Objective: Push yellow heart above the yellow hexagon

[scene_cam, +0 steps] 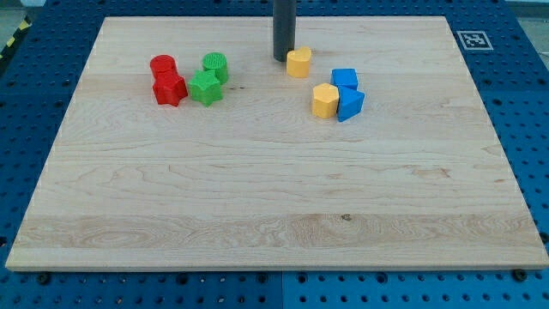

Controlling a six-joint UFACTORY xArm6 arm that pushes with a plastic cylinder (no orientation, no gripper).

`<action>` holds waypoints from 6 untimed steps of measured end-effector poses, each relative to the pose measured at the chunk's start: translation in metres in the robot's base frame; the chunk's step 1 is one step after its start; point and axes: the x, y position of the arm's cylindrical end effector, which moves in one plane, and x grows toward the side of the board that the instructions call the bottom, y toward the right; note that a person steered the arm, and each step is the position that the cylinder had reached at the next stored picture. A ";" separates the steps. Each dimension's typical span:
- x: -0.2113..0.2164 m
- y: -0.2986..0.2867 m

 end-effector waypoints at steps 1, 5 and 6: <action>-0.008 0.000; 0.014 0.018; 0.033 0.033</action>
